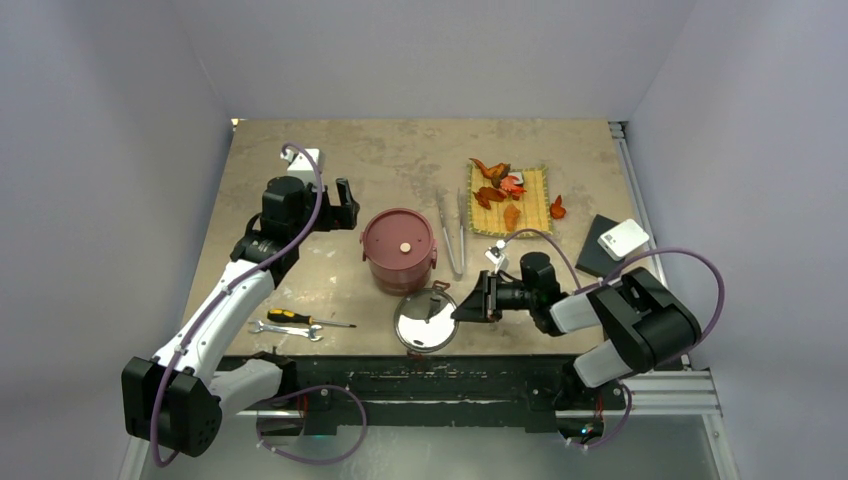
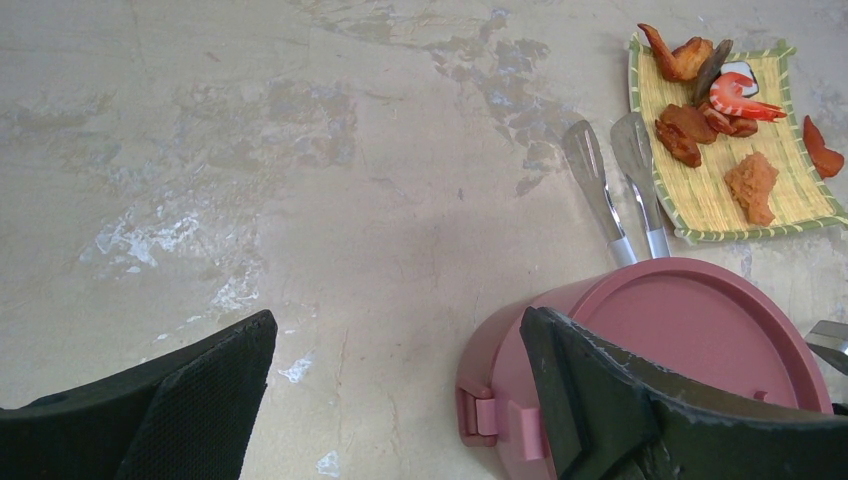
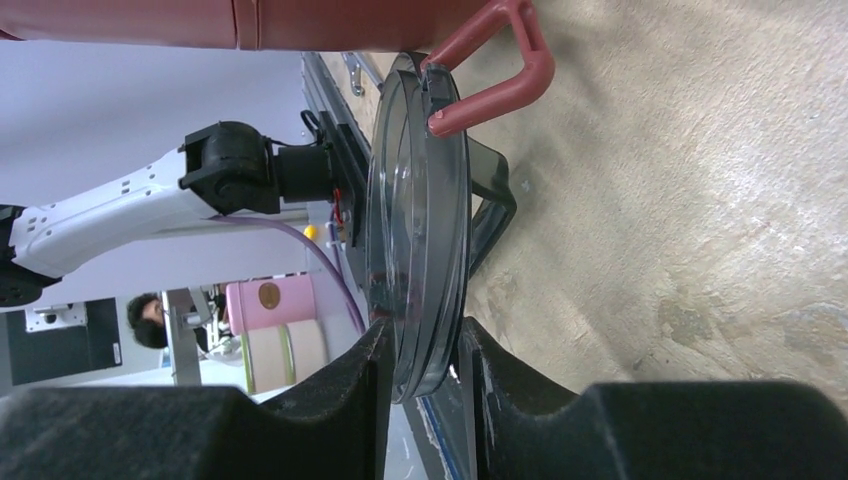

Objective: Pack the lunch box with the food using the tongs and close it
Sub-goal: Pick up the box lid from the center of the board.

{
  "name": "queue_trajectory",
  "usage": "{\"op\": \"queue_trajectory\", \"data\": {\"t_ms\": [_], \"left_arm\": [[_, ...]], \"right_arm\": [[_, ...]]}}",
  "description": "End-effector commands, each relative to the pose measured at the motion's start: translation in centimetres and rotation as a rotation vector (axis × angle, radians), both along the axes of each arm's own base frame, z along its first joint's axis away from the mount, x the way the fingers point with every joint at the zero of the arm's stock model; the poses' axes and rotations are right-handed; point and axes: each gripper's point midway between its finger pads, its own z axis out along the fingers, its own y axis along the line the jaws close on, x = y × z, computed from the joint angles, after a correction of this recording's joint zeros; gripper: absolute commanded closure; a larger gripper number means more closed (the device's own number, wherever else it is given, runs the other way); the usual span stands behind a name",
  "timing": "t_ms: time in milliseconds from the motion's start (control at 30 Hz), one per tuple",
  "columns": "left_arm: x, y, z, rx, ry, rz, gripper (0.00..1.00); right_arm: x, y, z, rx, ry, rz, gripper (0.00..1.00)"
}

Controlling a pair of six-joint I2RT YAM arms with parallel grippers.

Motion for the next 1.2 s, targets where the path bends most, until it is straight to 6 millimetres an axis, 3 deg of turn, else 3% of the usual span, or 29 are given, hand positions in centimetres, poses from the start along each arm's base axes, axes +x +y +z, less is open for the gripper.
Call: {"op": "queue_trajectory", "data": {"t_ms": [0,267,567,700,833,967,1167], "left_arm": [[0.6,0.2,1.1,0.005,-0.043,0.002,0.06],[0.5,0.3,1.3,0.006,-0.048,0.001,0.06],[0.3,0.4,1.8,0.009,-0.064,0.004,0.06],[0.1,0.2,2.2,0.013,-0.078,-0.016,0.07],[-0.3,-0.6,2.7,-0.002,-0.102,-0.066,0.08],[-0.6,-1.4,3.3,-0.004,-0.123,-0.103,0.09],[-0.9,-2.3,4.0,-0.017,-0.137,-0.136,0.09]], "right_arm": [[0.9,0.6,1.1,0.035,-0.048,0.013,0.64],[1.0,1.3,0.9,0.035,-0.043,0.021,0.6],[1.4,0.9,2.7,0.023,-0.068,-0.035,0.98],[3.1,0.0,3.5,-0.081,-0.127,-0.117,1.0],[4.6,-1.5,5.8,-0.201,-0.21,-0.201,1.0],[6.2,-4.8,7.7,-0.425,-0.288,-0.296,1.0],[8.7,-9.1,12.9,-0.664,-0.403,-0.437,1.0]]}}
